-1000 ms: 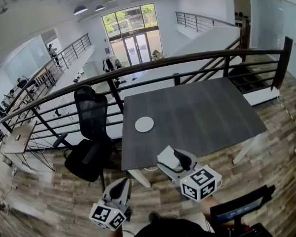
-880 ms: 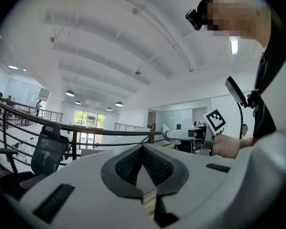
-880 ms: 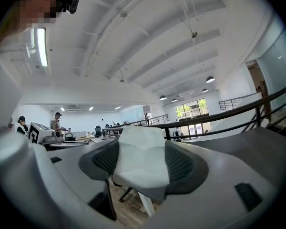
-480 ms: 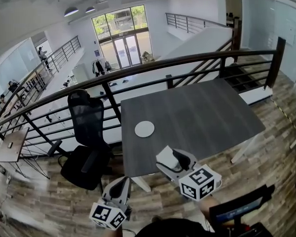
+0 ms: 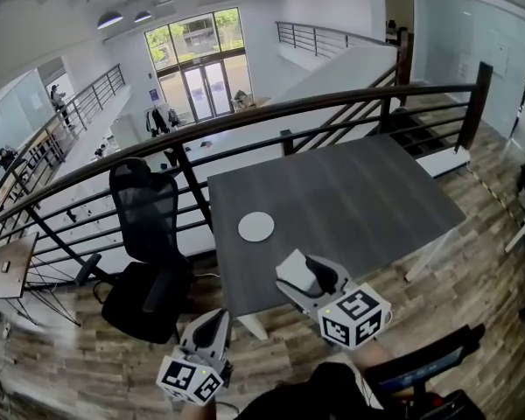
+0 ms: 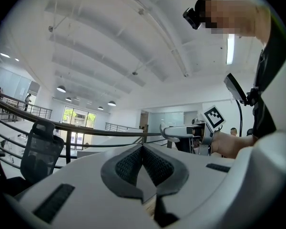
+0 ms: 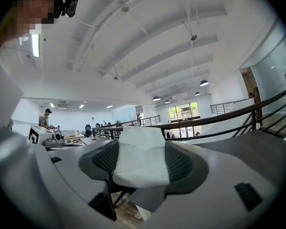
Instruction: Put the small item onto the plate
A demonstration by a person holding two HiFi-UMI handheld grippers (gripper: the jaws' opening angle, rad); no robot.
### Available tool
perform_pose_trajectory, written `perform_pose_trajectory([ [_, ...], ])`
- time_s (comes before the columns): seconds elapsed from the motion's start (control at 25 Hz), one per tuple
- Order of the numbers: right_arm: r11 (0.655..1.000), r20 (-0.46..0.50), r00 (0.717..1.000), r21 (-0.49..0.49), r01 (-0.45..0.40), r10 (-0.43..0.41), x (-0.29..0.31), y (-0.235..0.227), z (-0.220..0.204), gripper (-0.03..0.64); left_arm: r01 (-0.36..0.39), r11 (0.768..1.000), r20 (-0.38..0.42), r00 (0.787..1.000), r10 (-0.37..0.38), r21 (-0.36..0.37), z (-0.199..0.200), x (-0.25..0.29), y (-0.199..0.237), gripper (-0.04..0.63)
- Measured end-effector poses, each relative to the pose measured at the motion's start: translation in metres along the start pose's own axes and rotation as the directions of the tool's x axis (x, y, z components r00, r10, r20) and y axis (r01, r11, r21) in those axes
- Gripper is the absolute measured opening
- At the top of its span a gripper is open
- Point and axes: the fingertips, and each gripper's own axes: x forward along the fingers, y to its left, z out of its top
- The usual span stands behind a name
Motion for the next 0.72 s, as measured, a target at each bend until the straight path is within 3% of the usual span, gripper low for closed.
perform_pose_trajectory([
  [0.36, 0.999, -0.011, 0.999, -0.017, -0.040, 0.040, 0.045, -0.005, 0.011, 0.307, -0.030, 0.999, -0.006, 1.000, 0.030, -0.014, 0.002, 0.011, 0.031, 0.003],
  [0.72, 0.992, -0.021, 0.992, -0.013, -0.124, 0.124, 0.109, -0.069, 0.028, 0.307, -0.133, 0.991, -0.004, 0.991, 0.133, 0.007, 0.021, 0.070, 0.056, 0.003],
])
